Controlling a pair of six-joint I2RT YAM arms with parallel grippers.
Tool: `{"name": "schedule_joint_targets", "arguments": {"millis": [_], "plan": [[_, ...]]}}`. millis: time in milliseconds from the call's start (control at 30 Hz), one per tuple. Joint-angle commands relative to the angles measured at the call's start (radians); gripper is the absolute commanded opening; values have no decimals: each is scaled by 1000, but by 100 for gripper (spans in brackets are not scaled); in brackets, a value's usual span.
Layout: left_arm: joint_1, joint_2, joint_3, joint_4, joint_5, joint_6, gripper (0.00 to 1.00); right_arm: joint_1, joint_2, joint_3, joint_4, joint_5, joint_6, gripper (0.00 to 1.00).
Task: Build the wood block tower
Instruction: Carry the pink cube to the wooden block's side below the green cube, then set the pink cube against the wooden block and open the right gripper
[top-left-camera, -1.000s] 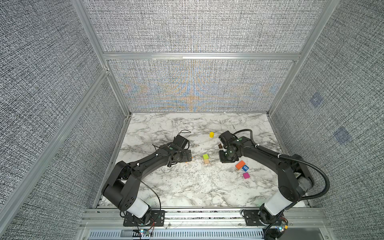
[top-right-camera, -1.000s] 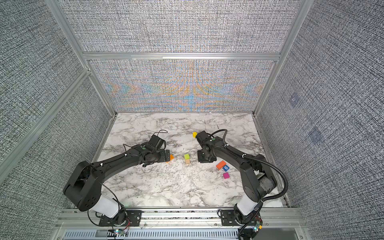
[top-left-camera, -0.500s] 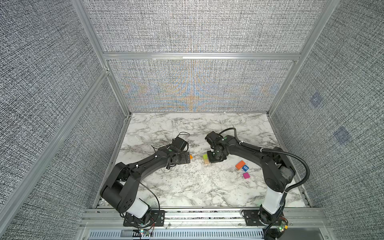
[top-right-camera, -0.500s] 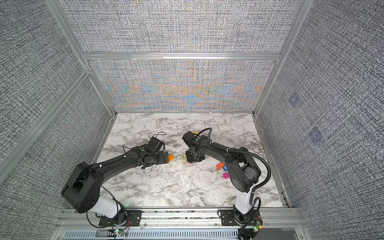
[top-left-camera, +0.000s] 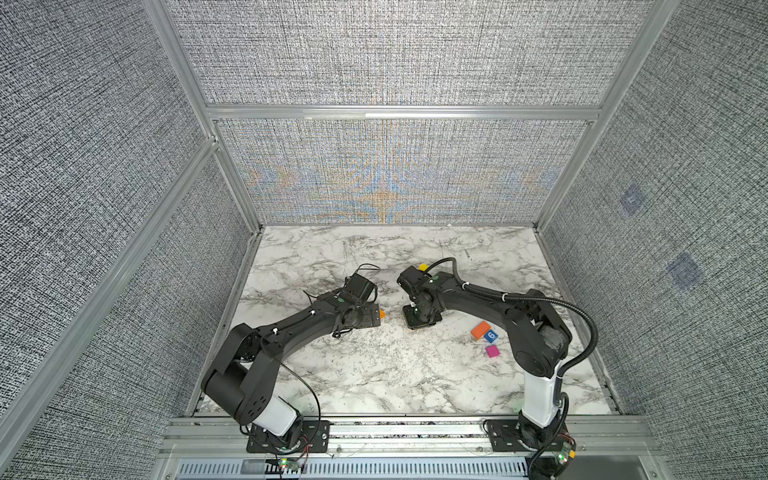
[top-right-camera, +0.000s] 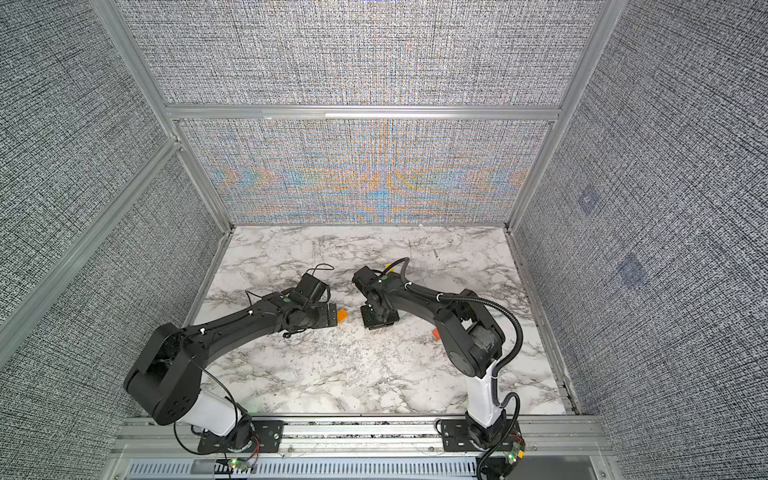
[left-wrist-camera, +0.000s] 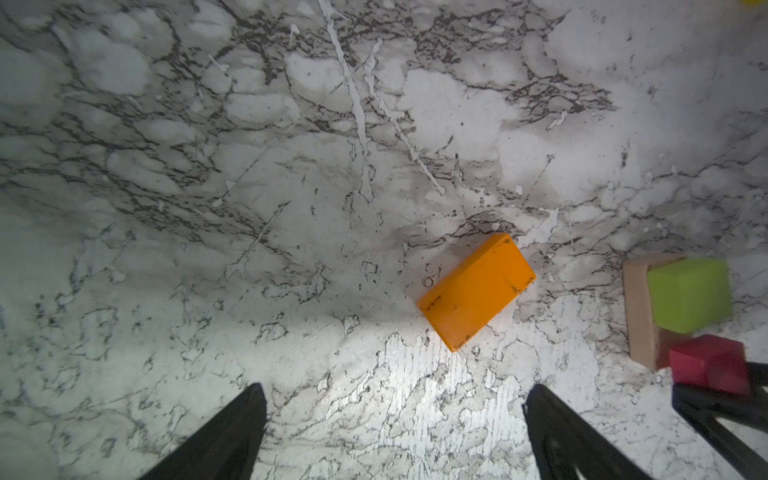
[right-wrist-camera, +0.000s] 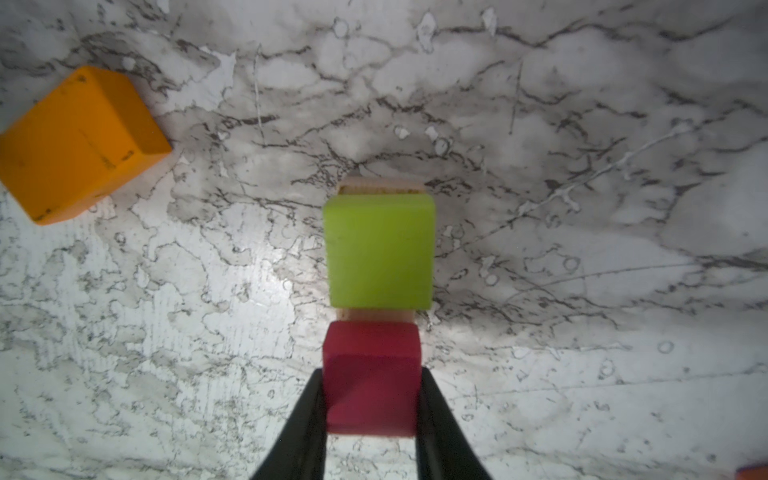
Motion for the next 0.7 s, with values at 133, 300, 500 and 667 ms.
{"name": "schedule_joint_targets", "arguments": {"millis": [133,300,500,667], "plan": [[0,-2,-3,-5,-21,14,99,-1,20,36,-37,33,25,29],[1,-1,-2,-2,-20,16,99,-1,27,44,-37,34,30,29],[1,-2,-2,-4,-22,16,99,-1,37,51,-39,34,29,29],[0,-1,0,-3,-21,17,99,-1,43,56,-38,31,32,30]]}}
